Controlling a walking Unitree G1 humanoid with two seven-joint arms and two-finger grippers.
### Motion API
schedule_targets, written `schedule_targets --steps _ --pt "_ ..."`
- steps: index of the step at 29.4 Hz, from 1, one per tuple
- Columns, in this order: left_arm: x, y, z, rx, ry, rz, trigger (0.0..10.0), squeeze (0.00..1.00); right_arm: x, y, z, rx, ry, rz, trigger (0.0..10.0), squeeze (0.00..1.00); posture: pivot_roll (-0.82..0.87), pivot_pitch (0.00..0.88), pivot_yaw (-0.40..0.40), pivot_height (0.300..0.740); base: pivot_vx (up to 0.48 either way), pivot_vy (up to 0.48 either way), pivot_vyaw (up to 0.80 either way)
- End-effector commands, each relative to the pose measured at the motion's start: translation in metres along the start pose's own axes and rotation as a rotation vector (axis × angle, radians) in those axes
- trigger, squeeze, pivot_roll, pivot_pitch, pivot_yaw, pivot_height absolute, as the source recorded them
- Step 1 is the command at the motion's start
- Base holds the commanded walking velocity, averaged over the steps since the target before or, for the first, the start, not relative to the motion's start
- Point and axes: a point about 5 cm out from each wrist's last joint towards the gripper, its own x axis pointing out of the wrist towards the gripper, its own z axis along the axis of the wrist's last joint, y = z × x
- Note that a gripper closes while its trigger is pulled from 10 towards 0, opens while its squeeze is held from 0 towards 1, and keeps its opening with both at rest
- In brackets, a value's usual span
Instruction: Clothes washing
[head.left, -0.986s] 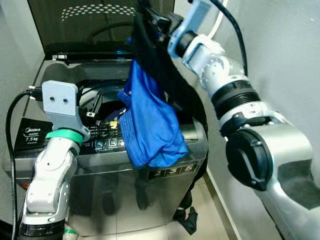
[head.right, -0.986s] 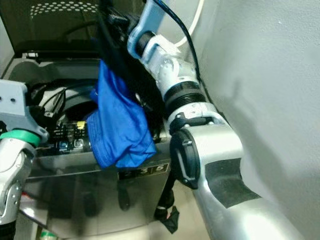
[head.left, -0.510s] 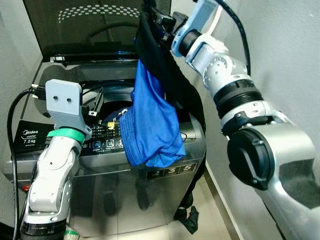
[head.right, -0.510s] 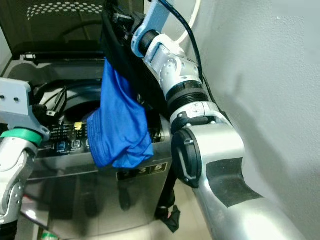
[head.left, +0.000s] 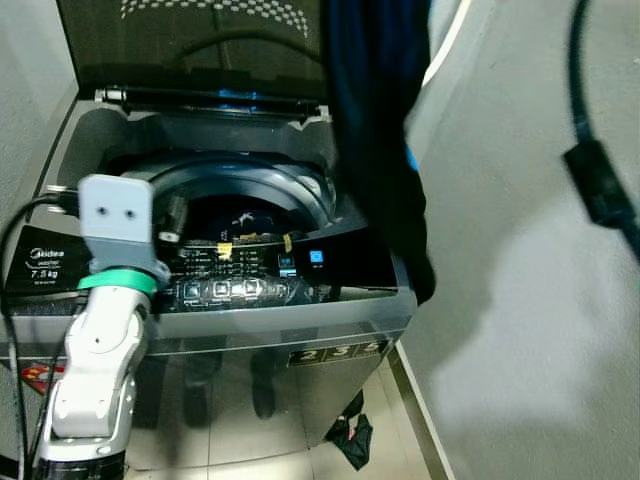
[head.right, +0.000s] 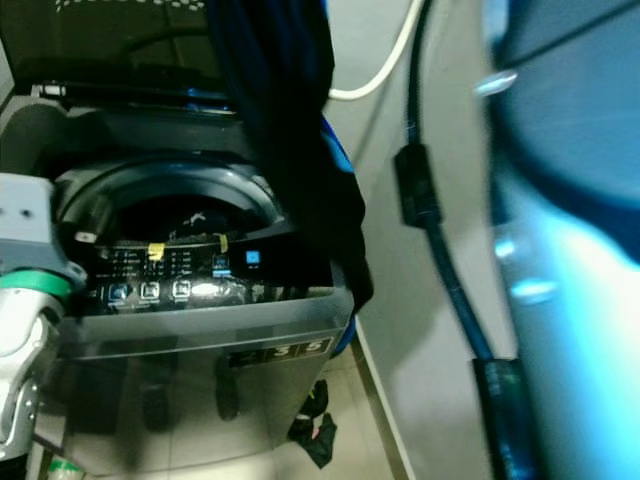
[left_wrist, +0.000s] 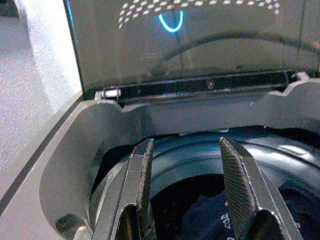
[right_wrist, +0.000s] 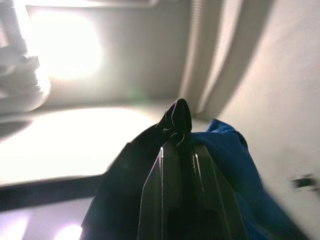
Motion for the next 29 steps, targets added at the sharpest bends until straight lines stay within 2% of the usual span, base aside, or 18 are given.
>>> schedule_targets --steps 1,2,4,5,6,7,8,9,11,12,13,15,16,18,21,25,28,29 --pt "0.001 -0.006 -0.001 -0.003 0.002 -0.024 10.0 0.00 -0.017 -0.028 -0.017 -0.094 0.111 -0.110 10.0 0.00 0.18 0.000 -0.106 0.740 0.000 0.000 0.00" --pt "0.005 -0.011 0.000 -0.004 -0.006 -0.043 10.0 0.00 -0.054 -0.071 -0.041 -0.320 0.331 -0.272 10.0 0.00 0.18 0.000 -0.097 0.740 0.000 0.000 0.00" --pt "0.005 -0.011 0.000 -0.004 -0.006 -0.043 10.0 0.00 -0.054 -0.071 -0.041 -0.320 0.331 -0.272 10.0 0.00 0.18 0.000 -0.097 0.740 0.000 0.000 0.00" --pt "0.006 -0.012 0.001 -0.007 -0.008 -0.048 10.0 0.00 -0.069 -0.085 -0.050 -0.387 0.420 -0.320 10.0 0.00 0.18 0.000 -0.097 0.740 0.000 0.000 0.00" --pt "0.008 -0.014 0.000 -0.008 -0.008 -0.058 10.0 0.00 -0.107 -0.113 -0.069 -0.553 0.646 -0.377 10.0 0.00 0.17 0.000 -0.085 0.740 0.000 0.000 0.00" --pt "0.008 -0.016 0.000 -0.007 -0.008 -0.064 10.0 0.00 -0.133 -0.129 -0.081 -0.644 0.801 -0.402 10.0 0.00 0.16 0.000 -0.083 0.740 0.000 0.000 0.00" --pt "0.008 -0.016 0.000 -0.007 -0.008 -0.064 10.0 0.00 -0.133 -0.129 -0.081 -0.644 0.801 -0.402 10.0 0.00 0.16 0.000 -0.083 0.740 0.000 0.000 0.00" --pt "0.008 -0.018 0.000 -0.006 -0.007 -0.074 10.0 0.00 -0.165 -0.144 -0.092 -0.729 0.976 -0.405 10.0 0.00 0.16 0.000 -0.079 0.740 0.000 0.000 0.00" --pt "0.008 -0.018 0.000 -0.006 -0.007 -0.074 10.0 0.00 -0.165 -0.144 -0.092 -0.729 0.976 -0.405 10.0 0.00 0.16 0.000 -0.079 0.740 0.000 0.000 0.00" --pt "0.009 -0.021 -0.001 -0.008 -0.006 -0.084 10.0 0.00 -0.197 -0.156 -0.102 -0.755 1.115 -0.403 10.0 0.00 0.16 0.000 -0.076 0.740 0.000 0.000 0.00" --pt "0.009 -0.021 -0.001 -0.008 -0.006 -0.084 10.0 0.00 -0.197 -0.156 -0.102 -0.755 1.115 -0.403 10.0 0.00 0.16 0.000 -0.076 0.740 0.000 0.000 0.00" --pt "0.008 -0.024 -0.001 -0.014 -0.002 -0.098 10.0 0.00 -0.239 -0.166 -0.114 -0.773 1.318 -0.359 10.0 0.00 0.16 0.000 -0.066 0.740 0.000 0.000 0.00" --pt "0.008 -0.024 -0.001 -0.014 -0.002 -0.098 10.0 0.00 -0.239 -0.166 -0.114 -0.773 1.318 -0.359 10.0 0.00 0.16 0.000 -0.066 0.740 0.000 0.000 0.00" --pt "0.008 -0.026 -0.001 -0.017 0.001 -0.110 10.0 0.00 -0.261 -0.171 -0.116 -0.855 1.463 -0.299 10.0 0.00 0.16 0.000 -0.062 0.740 0.000 0.000 0.00" --pt "0.008 -0.026 -0.001 -0.016 0.003 -0.115 10.0 0.00 -0.266 -0.175 -0.112 -0.939 1.506 -0.285 10.0 0.00 0.16 0.000 -0.060 0.740 0.000 0.000 0.00" --pt "0.007 -0.026 -0.003 -0.014 0.009 -0.116 10.0 0.00 -0.263 -0.177 -0.104 -1.041 1.500 -0.308 10.0 0.00 0.16 0.000 -0.065 0.740 0.000 0.000 0.00" --pt "0.006 -0.026 -0.003 -0.010 0.012 -0.116 10.0 0.00 -0.261 -0.178 -0.100 -1.060 1.483 -0.329 10.0 0.00 0.17 0.000 -0.079 0.740 0.000 0.000 0.00" --pt "0.004 -0.025 -0.005 0.000 0.023 -0.114 10.0 0.00 -0.258 -0.181 -0.090 -1.093 1.445 -0.374 10.0 0.00 0.17 0.000 -0.086 0.740 0.000 0.000 0.00"
